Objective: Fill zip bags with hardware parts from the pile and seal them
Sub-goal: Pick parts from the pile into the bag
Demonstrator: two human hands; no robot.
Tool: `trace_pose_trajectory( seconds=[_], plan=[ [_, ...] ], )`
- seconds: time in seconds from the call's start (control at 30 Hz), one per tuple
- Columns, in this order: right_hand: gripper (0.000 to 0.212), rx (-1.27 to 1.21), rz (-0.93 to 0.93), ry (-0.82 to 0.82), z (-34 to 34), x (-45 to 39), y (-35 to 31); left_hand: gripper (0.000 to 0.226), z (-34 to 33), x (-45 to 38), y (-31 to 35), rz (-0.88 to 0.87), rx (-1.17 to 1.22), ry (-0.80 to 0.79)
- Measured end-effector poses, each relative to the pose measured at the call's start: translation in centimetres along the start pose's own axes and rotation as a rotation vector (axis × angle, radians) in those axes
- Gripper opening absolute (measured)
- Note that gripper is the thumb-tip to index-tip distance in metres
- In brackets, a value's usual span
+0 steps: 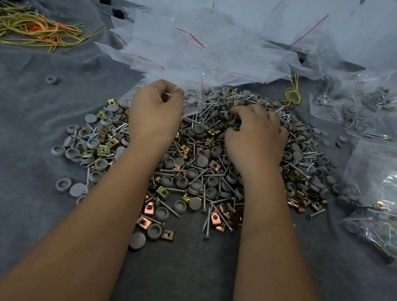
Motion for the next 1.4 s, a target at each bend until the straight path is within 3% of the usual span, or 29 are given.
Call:
trace_pose_trajectory(
  seconds=[0.27, 0.43, 0.6, 0.7, 0.87, 1.4],
  plan=[
    [0.043, 0.017, 0.003, -0.021, -0.3, 0.0, -0.1, 0.021, 0.0, 0.0, 0.0, -0.005, 0.001, -0.007],
    [0.035, -0.076, -0.006, 0.098, 0.3, 0.0, 0.0, 0.019, 0.0, 0.0, 0.0, 0.000, -0.003, -0.004],
    [0.017, -0.435, 0.049, 0.335, 1.9, 0.7, -0.5, 0.016, 0.0, 0.1, 0.1, -0.002, -0.001, -0.006],
    [0.015, -0.738, 0.080, 0.316, 1.8, 0.7, -0.7, 0.015, 0.0, 0.1, 0.2, -0.013, -0.005, -0.009],
    [0.024, -0.881, 0.155, 0.270, 1.6, 0.7, -1.5, 0.022, -0.4, 0.1, 0.4, -0.070, -0.076, -0.048],
    [0.027, -0.624, 0.241, 0.177, -0.2, 0.8, -3.3, 0.012, -1.0, 0.4, 1.1, -0.170, -0.044, -0.104]
  ],
)
Point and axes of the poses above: each hand's wrist, its own x-axis away from the middle knuckle, its own z-axis out of the back of the hand, y = z × x, the point moved 5 cm from there along -x, towards the middle knuckle, and after that the axes turned 9 degrees about -y, right-handed, at the moved point
